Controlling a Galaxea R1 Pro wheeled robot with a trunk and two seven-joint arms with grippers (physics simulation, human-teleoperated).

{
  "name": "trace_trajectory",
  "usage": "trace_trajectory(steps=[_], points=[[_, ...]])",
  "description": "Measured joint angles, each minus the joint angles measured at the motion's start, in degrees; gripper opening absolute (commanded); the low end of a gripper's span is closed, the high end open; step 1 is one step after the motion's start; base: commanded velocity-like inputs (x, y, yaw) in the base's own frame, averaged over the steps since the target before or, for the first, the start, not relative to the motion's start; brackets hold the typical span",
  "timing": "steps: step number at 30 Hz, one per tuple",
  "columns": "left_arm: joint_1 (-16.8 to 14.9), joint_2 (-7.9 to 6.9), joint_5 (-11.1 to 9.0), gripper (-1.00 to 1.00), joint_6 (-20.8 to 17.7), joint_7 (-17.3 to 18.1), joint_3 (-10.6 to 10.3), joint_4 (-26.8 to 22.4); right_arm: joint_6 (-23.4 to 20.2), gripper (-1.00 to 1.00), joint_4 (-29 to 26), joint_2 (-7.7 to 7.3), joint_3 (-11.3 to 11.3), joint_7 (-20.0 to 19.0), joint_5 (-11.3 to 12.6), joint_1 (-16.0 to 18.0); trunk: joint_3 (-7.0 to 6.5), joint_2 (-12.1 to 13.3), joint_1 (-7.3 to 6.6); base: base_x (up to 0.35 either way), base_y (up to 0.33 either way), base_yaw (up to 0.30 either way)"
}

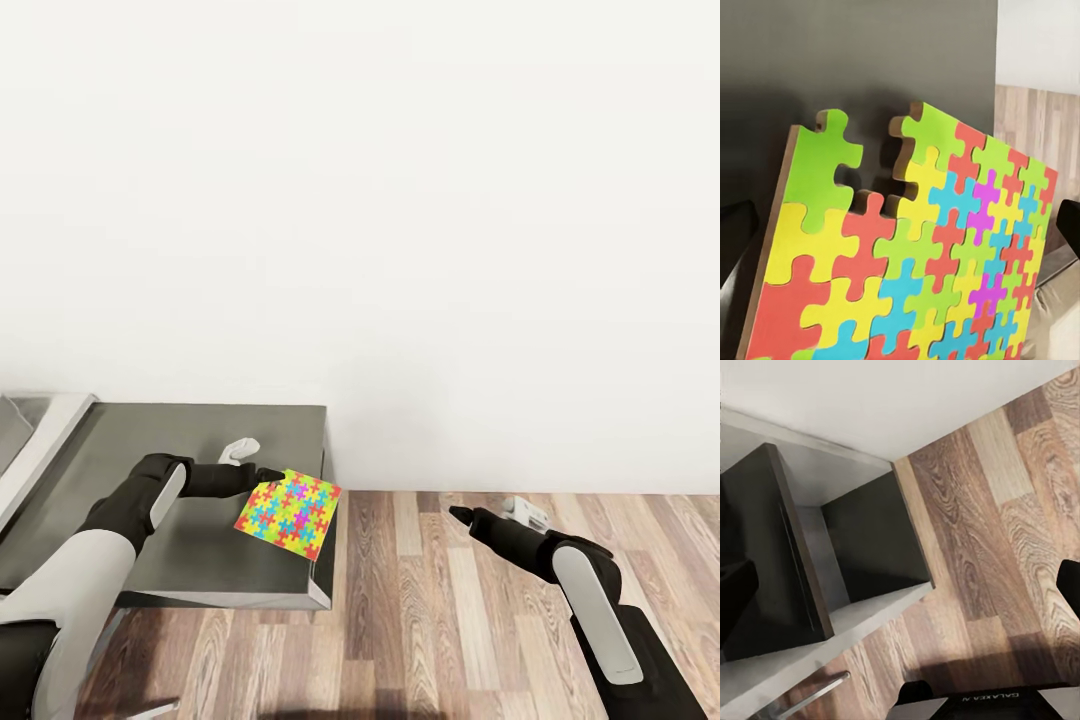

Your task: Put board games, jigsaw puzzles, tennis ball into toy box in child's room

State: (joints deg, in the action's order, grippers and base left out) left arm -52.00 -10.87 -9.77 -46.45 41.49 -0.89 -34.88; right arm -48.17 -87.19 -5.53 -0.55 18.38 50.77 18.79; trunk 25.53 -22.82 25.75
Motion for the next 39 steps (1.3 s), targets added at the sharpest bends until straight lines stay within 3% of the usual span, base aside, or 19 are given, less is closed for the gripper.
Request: trace_trajectory(steps=[25, 31, 35, 39], points=[[0.00, -0.02, -0.01, 1.00, 0.00, 0.00, -0.03, -0.02, 0.00, 1.00, 0.02, -0.18, 0.16, -0.12, 0.04, -0.02, 0.00, 0.00, 0.00, 0.000, -0.060, 0.000], [0.00, -1.11, -0.40, 1.00, 0.13, 0.59, 0.23, -0.32, 0.02, 1.00, 0.42, -0.23, 0.04, -0.18, 0.10, -0.02, 0.00, 0.00, 0.00, 0.000, 0.000, 0.000], [-0.01, -3.45, -0.59, 1.00, 0.27, 5.78, 0.31, -0.67, 0.35, 1.00, 0.65, -0.17, 0.03, -1.06, 0.04, -0.02, 0.00, 0.00, 0.00, 0.000, 0.000, 0.000], [-0.01, -6.27, -0.63, 1.00, 0.51, 16.90, 0.33, -0.89, 0.70, 1.00, 0.95, -0.04, 0.08, -2.11, -0.31, -0.02, 0.00, 0.00, 0.00, 0.000, 0.000, 0.000]])
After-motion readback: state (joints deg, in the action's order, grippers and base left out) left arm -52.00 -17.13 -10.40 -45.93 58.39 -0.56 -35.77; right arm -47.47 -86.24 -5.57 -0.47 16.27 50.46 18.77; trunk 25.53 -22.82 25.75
